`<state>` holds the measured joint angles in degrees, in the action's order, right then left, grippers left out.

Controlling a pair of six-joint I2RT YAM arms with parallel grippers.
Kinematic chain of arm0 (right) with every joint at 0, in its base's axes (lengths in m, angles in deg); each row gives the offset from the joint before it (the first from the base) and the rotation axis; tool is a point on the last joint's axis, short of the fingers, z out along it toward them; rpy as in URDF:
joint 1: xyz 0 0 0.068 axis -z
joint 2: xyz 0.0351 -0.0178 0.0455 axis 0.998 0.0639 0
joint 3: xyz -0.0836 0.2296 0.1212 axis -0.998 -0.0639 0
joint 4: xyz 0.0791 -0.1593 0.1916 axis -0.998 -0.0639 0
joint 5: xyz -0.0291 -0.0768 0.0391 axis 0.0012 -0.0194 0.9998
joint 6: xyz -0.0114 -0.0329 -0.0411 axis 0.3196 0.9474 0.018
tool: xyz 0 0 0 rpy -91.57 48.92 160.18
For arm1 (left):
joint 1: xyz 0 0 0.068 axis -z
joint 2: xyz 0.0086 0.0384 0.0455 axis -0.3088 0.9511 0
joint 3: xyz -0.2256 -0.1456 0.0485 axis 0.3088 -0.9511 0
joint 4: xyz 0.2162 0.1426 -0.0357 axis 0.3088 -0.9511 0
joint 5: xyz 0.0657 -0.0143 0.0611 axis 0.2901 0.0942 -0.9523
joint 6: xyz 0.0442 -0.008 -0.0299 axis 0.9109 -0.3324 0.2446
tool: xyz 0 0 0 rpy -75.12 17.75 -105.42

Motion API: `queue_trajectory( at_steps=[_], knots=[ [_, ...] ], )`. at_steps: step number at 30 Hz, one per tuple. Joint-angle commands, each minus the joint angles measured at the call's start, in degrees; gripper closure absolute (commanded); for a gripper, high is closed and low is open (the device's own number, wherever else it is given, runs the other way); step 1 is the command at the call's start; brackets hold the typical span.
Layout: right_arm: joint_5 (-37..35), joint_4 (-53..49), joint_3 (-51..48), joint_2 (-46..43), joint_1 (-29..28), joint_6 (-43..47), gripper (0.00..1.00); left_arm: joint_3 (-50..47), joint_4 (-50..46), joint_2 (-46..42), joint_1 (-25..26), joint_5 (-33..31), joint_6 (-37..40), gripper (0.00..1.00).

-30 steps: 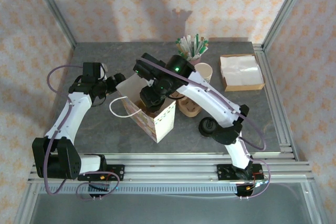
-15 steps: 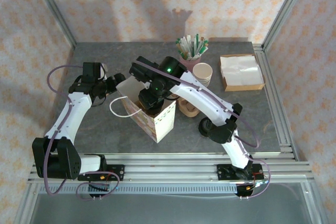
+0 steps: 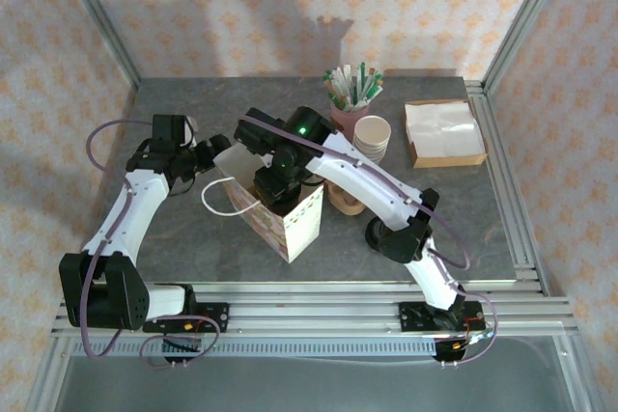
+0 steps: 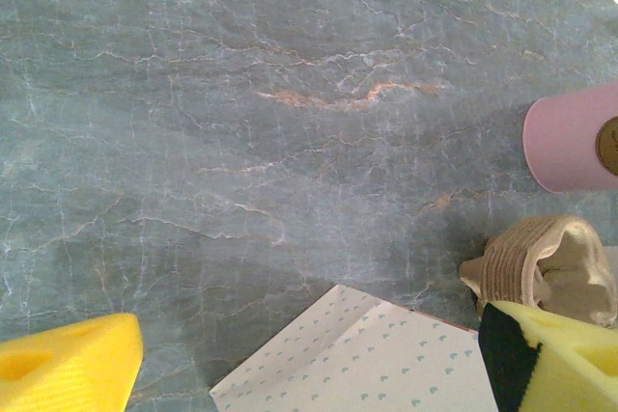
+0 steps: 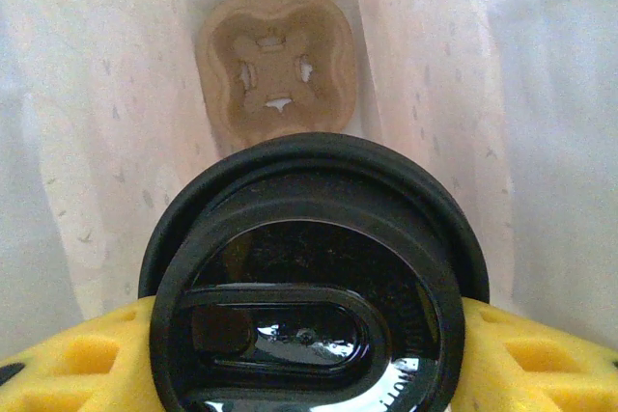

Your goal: Pack the takeout coffee

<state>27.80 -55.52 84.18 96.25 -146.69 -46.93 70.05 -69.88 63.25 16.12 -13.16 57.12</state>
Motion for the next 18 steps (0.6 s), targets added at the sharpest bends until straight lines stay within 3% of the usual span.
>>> queue_trajectory(
  at_steps=[1,18],
  knots=[
    [0.3,-4.2,-0.5,1.2,-0.3,0.8,0.42,-0.1,-0.7,-1.3,-0.2,0.0,0.9,0.09],
    [-0.2,-4.8,-2.3,2.3,-0.4,0.6,0.42,0.0,-0.7,-1.3,-0.2,0.1,0.8,0.09]
  ],
)
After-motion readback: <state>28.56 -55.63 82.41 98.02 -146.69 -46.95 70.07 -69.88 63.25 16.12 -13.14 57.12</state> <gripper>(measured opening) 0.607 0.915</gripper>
